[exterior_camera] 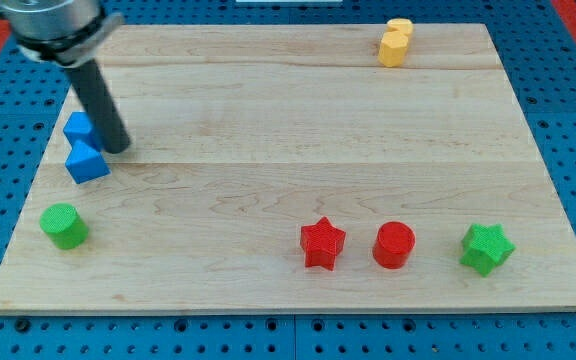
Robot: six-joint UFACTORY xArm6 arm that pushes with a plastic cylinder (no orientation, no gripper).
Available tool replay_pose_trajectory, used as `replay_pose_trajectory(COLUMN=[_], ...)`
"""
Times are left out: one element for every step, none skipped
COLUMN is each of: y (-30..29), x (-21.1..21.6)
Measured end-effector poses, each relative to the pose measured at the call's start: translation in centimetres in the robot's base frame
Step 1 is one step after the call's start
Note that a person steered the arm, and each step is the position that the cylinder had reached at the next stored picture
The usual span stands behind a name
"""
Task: Move your arm away from the board
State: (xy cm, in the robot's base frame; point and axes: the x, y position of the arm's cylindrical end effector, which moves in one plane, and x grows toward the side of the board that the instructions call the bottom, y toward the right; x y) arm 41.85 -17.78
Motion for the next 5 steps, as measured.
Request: replay_pose_trajectory(y=[6.8, 8.2, 10.6, 15.4, 20.1], x=[0.0, -0.4, 0.5, 2.3, 4.4])
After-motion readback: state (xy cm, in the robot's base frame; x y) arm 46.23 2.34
